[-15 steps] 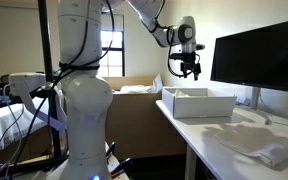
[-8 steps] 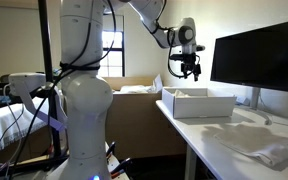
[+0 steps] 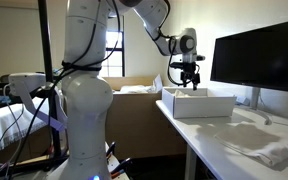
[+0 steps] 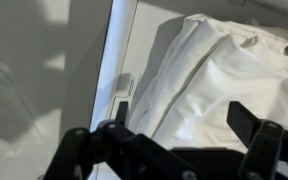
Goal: Remove one white cloth from the box, then put back the cloth in the box
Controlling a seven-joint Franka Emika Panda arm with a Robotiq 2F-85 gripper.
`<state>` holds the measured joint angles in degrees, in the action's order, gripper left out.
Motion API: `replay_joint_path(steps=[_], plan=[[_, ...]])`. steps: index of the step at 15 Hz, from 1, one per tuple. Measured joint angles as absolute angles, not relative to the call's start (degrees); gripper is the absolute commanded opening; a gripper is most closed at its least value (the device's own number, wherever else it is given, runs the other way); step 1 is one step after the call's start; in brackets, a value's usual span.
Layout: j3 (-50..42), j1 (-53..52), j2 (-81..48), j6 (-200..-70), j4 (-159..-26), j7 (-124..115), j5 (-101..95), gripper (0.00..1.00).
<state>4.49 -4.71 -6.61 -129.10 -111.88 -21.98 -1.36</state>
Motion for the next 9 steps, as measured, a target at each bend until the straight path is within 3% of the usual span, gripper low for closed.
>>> replay_joint_path(steps=[9], plan=[[4.5,-7.6,-19.0,-129.7,-99.1,-22.0,-1.4,1.0]])
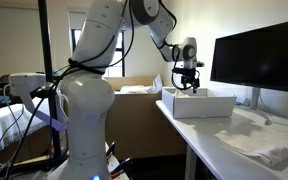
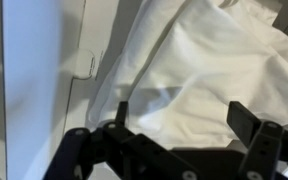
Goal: Remove one white cloth from the box, then put back the cloth in the box
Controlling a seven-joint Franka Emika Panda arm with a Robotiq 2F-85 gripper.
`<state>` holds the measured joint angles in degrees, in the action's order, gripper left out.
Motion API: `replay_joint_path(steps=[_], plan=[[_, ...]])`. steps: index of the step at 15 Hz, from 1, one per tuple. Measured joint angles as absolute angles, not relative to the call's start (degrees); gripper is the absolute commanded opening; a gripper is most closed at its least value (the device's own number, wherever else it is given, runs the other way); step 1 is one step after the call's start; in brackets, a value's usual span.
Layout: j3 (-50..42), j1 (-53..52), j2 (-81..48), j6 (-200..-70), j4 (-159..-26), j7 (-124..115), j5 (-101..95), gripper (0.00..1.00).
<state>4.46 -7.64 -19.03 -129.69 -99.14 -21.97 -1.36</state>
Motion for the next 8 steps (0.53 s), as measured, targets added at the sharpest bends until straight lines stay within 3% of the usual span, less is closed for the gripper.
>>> replay_joint_path(steps=[8], plan=[[2.7,-7.9,-29.6,-125.6,-87.0,-22.0,-0.7,1.0]])
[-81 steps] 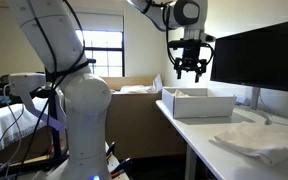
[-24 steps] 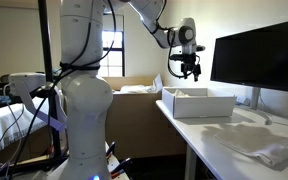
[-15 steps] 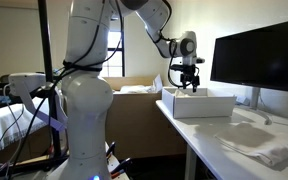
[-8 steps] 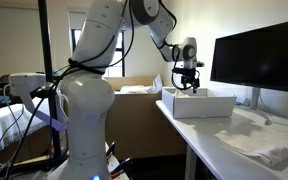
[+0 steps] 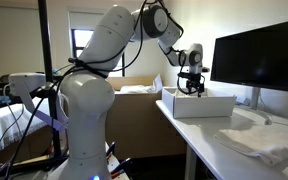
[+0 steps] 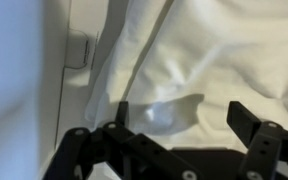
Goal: Remove one white cloth from the box, then put back the cloth in the box
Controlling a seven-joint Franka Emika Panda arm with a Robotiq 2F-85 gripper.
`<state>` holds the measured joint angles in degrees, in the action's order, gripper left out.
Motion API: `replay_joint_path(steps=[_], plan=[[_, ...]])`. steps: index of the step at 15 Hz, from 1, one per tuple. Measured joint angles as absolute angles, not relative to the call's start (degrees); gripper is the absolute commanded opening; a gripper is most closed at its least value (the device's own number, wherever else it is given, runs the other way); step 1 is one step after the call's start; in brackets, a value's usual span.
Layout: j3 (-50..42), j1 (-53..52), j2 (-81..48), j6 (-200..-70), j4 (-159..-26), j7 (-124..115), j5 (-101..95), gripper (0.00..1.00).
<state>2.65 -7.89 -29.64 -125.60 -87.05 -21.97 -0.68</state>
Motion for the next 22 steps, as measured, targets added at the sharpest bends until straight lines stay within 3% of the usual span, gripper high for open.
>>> replay_joint_path(steps=[11,22], plan=[[0.8,-7.5,-34.8,-117.8,-81.1,-22.2,5.2,1.0],[2.0,-7.9,-37.9,-120.2,-76.4,-20.8,8.6,1.0]])
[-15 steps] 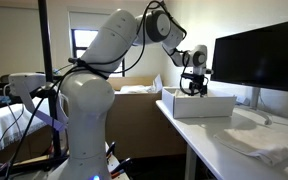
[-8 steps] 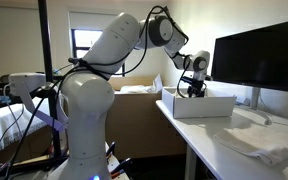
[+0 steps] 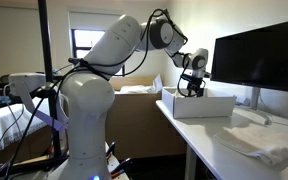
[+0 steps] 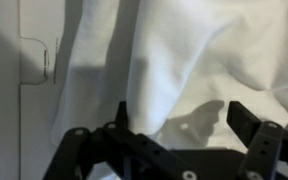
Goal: Remove one white cloth from the box, then put back the cloth in the box
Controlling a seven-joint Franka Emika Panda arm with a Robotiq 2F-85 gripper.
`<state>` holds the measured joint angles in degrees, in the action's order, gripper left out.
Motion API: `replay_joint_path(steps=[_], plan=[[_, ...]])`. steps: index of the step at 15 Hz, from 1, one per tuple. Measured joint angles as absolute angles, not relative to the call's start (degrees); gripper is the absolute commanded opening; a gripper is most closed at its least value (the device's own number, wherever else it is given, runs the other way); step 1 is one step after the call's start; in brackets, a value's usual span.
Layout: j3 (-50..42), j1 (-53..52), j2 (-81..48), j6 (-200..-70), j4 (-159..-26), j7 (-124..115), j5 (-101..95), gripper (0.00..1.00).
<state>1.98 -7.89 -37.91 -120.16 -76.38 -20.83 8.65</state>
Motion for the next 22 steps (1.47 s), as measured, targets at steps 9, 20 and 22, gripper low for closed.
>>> replay_joint_path(steps=[9,20,22], plan=[[5.8,-7.3,-38.8,-120.2,-75.4,-6.2,8.8,0.28],[8.7,-6.9,-38.8,-119.7,-74.0,-0.2,9.1,0.07],[9.0,-6.9,-38.4,-119.8,-73.5,-0.2,9.1,0.07]])
